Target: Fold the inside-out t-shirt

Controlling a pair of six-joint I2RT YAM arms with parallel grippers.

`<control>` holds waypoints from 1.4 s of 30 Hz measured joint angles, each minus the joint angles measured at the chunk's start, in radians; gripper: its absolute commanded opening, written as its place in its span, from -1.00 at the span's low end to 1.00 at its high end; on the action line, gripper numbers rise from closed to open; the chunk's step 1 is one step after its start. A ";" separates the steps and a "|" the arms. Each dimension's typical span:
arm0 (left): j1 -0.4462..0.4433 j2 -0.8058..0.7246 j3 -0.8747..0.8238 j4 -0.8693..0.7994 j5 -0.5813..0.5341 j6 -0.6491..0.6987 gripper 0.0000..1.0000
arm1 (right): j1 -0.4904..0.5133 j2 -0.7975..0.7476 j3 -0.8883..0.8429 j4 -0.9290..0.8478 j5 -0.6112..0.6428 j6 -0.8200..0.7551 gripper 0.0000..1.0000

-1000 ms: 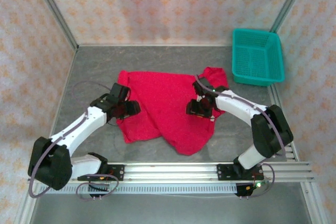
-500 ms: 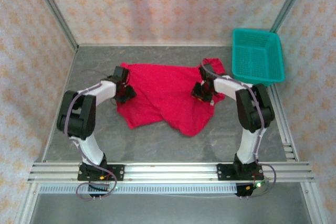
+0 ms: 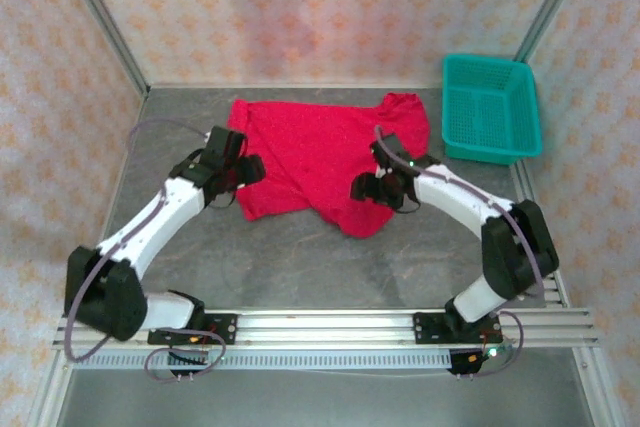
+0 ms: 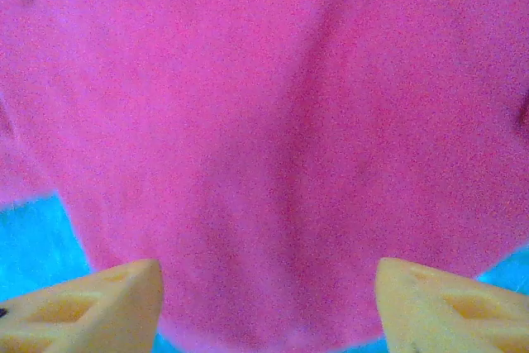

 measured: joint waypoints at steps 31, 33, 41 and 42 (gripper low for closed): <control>0.051 0.025 0.101 -0.106 -0.063 0.021 -1.00 | 0.100 0.003 -0.002 -0.058 0.111 0.112 -1.00; 0.111 -0.054 0.201 -0.150 -0.074 0.051 -1.00 | 0.051 -0.075 0.045 -0.112 0.114 0.089 -1.00; 0.286 -0.264 0.454 -0.288 -0.148 0.134 -1.00 | -0.202 -0.431 0.261 -0.341 0.029 -0.004 -1.00; 0.286 -0.278 0.456 -0.291 -0.147 0.138 -1.00 | -0.206 -0.451 0.291 -0.374 0.012 -0.014 -1.00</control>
